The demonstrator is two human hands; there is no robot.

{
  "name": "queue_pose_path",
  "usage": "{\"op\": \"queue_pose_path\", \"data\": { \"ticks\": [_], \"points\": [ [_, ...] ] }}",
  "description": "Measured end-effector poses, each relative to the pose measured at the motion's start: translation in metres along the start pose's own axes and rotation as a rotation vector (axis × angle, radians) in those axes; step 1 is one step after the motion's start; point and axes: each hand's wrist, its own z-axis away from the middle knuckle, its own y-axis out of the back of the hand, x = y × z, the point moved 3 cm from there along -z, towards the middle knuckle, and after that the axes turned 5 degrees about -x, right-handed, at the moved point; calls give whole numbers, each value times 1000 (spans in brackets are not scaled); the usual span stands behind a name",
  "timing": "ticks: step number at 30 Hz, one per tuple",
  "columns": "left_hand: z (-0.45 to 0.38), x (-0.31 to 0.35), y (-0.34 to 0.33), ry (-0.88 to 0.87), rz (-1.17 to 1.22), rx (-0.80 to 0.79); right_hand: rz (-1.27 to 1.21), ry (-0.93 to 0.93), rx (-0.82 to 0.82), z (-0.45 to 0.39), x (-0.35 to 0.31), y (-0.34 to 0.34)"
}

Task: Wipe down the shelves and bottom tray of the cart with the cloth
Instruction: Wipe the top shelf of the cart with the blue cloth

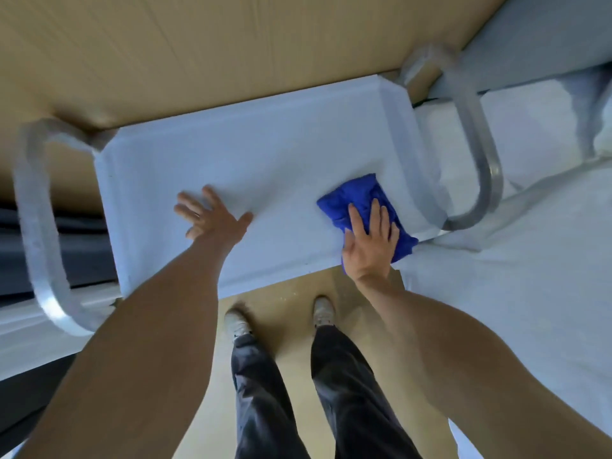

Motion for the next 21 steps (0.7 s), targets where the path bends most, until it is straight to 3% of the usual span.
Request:
{"op": "queue_pose_path", "data": {
  "ticks": [5, 9, 12, 15, 18, 21],
  "points": [
    [2, 6, -3, 12, 8, -9, -45, -259, -27, -47, 106, 23],
    [2, 6, -2, 19, 2, -29, -69, -358, 22, -50, 102, 23],
    [3, 6, 0, 32, -18, -45, -77, -437, 34, -27, 63, 18],
    [3, 19, 7, 68, -51, -59, -138, -358, 15, 2, -16, 9],
    [4, 33, 21, 166, -7, -99, -169, -91, -83, 23, -94, -3],
    [6, 45, 25, 236, 105, -101, -158, 22, -134, 17, -90, -8]
  ]
}}
